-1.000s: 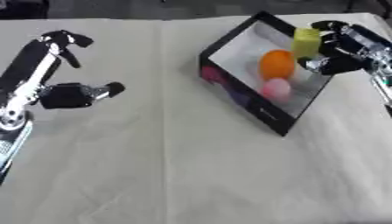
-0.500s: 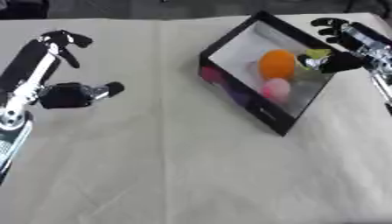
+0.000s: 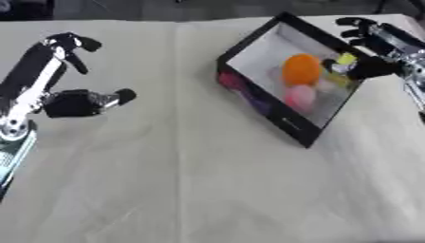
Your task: Pick up the objects with one hand, pass them to the other hand, and then place them into the box on the other side of the table.
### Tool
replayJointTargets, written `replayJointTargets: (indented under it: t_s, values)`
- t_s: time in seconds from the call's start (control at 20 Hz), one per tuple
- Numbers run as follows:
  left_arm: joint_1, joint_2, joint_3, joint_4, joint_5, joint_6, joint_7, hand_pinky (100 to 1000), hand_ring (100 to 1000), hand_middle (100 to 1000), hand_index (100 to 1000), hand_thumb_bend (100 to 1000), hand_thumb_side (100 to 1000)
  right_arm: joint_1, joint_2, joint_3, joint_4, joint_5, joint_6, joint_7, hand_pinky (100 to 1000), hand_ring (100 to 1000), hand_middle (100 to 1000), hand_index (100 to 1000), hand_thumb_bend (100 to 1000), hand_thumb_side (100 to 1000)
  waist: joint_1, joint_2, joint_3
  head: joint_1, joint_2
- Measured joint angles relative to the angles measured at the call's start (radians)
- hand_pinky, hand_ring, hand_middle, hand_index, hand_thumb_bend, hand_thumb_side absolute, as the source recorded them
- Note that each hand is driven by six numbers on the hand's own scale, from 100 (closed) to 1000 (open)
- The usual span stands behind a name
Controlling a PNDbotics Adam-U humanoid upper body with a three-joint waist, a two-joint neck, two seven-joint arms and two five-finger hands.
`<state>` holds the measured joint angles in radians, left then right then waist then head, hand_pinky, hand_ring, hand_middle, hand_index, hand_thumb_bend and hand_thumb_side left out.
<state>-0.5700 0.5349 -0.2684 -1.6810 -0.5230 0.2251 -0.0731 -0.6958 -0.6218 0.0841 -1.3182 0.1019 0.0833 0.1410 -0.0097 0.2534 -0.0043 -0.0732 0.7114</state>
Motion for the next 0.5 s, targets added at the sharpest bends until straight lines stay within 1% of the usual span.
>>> replayJointTargets:
  t_s: [0.1,0.15,0.2,0.3,0.4,0.45,0.5]
  values:
    - [0.008,0.000,0.015,-0.001,0.011,0.007,0.011,789,509,709,811,738,556,0.001,0.000,-0.004,-0.011,-0.048,0.027,-0.051,879,801,901,907,100,445,0.000,0.000,0.000,0.003,0.000]
    - [0.013,0.000,0.026,-0.005,0.020,0.011,0.020,788,507,708,810,733,558,0.003,0.000,-0.006,-0.019,-0.072,0.038,-0.075,879,801,902,908,100,490,0.000,0.000,0.002,0.006,0.000]
    - [0.018,0.000,0.037,-0.010,0.030,0.017,0.030,785,496,704,808,712,563,0.008,0.000,-0.008,-0.029,-0.096,0.045,-0.095,882,803,909,914,100,649,0.000,0.000,0.003,0.010,0.000]
    - [0.033,0.000,0.064,-0.022,0.055,0.031,0.054,784,487,701,805,692,567,0.017,0.000,-0.014,-0.049,-0.146,0.047,-0.127,884,804,911,920,100,681,0.002,0.000,0.006,0.019,0.001]
    - [0.052,0.000,0.098,-0.035,0.091,0.048,0.088,782,473,693,798,645,569,0.030,0.000,-0.023,-0.066,-0.196,0.037,-0.146,890,810,913,931,100,629,0.005,0.000,0.006,0.028,0.001]
    - [0.062,0.000,0.116,-0.042,0.110,0.056,0.108,778,466,689,795,626,571,0.037,0.000,-0.027,-0.072,-0.219,0.030,-0.151,890,808,914,933,100,578,0.005,0.000,0.007,0.033,0.001]
    - [0.072,0.000,0.134,-0.047,0.133,0.064,0.129,773,460,686,793,614,572,0.043,0.000,-0.031,-0.078,-0.241,0.023,-0.154,889,804,913,934,100,560,0.005,0.000,0.010,0.038,0.001]
